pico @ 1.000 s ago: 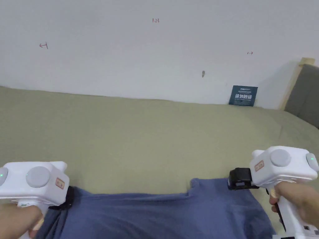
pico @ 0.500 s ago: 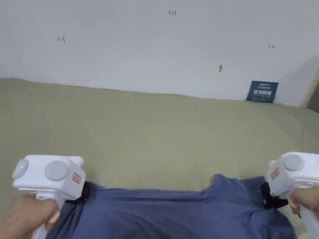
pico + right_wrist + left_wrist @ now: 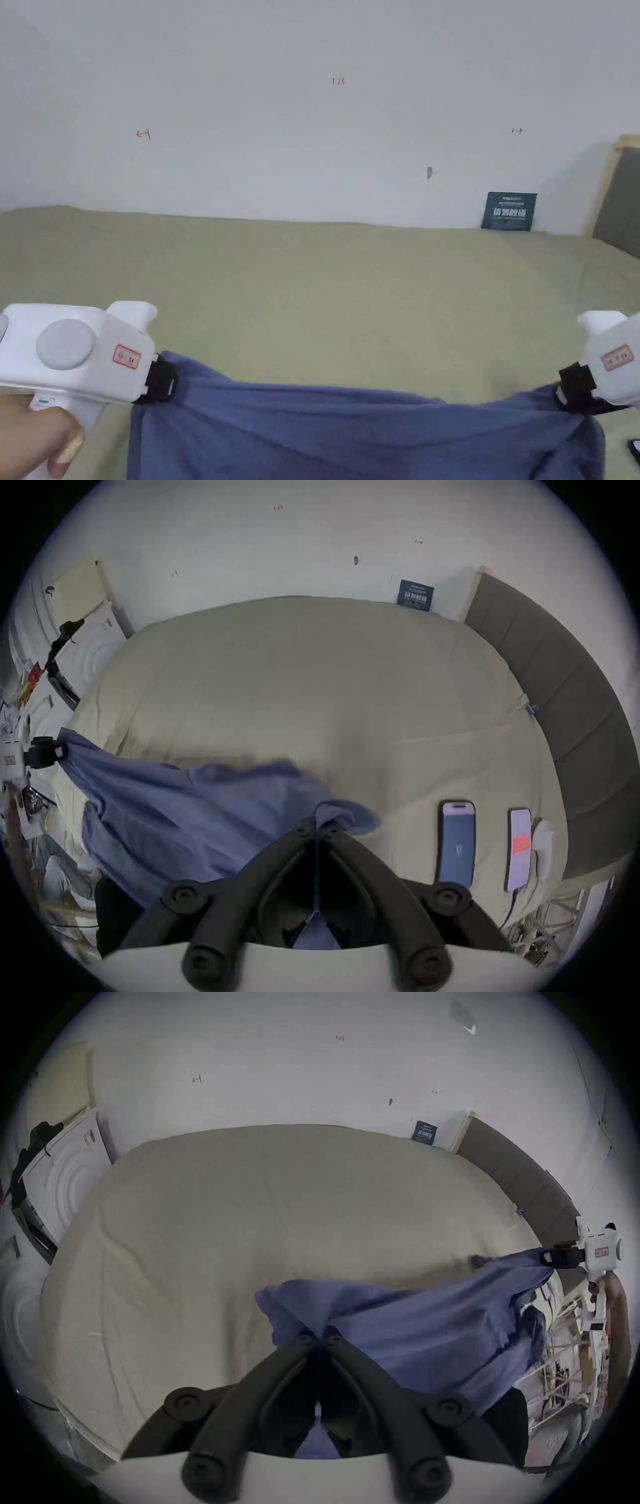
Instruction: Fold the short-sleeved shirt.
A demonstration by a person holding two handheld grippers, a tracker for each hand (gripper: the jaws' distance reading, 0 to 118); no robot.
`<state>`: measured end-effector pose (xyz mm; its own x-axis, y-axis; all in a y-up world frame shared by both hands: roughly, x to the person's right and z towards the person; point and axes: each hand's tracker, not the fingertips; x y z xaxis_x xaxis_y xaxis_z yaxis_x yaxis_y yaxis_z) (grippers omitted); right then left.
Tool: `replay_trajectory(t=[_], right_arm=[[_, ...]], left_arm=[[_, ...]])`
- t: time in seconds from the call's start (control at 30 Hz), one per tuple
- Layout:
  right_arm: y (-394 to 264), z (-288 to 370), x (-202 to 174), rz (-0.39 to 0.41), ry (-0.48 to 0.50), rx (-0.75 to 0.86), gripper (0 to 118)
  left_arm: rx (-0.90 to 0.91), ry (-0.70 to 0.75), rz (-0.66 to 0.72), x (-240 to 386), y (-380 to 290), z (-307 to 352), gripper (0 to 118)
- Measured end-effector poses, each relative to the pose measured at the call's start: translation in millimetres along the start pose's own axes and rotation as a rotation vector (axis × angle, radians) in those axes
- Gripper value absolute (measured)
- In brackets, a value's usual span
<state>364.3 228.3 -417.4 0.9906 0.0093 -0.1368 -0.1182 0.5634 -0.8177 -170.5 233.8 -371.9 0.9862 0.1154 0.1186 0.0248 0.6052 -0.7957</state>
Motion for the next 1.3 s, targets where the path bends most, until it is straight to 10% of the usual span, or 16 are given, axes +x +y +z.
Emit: replay_trajectory(t=[0.67, 0.77, 0.83, 0.9, 1.1, 1.17, 1.23, 1.27, 1.3], right_arm=[[-185, -19, 24, -0.115, 0.015, -0.194, 0], [-180, -18, 21, -0.072, -0.006, -0.200, 14], [-175, -3, 11, -0.028, -0.053, -0.191, 61], [-166, 11, 1, 0.012, -0.078, -0.147, 92], [-143, 32, -44, -0.022, -0.007, 0.026, 87], [-143, 27, -55, -0.049, 0.006, 0.048, 65], [-145, 17, -67, -0.040, 0.007, 0.041, 3], [-147, 11, -73, -0.044, -0.010, 0.031, 1], [-150, 6, -77, -0.032, -0.030, 0.024, 0]], left_arm=[[-0.184, -0.041, 0.179, -23, -200, -29, 3], [-0.168, -0.047, 0.220, -27, -192, -21, 62], [-0.155, 0.001, 0.226, -24, -181, -6, 98], [-0.095, 0.024, 0.180, -19, -166, 14, 98], [0.082, 0.070, 0.080, 31, -132, 39, 96], [0.098, 0.098, 0.069, 44, -132, 33, 86], [0.084, 0.093, 0.070, 47, -133, 17, 29], [0.068, 0.082, 0.067, 51, -135, 10, 0], [0.075, 0.089, 0.062, 54, -139, 6, 0]])
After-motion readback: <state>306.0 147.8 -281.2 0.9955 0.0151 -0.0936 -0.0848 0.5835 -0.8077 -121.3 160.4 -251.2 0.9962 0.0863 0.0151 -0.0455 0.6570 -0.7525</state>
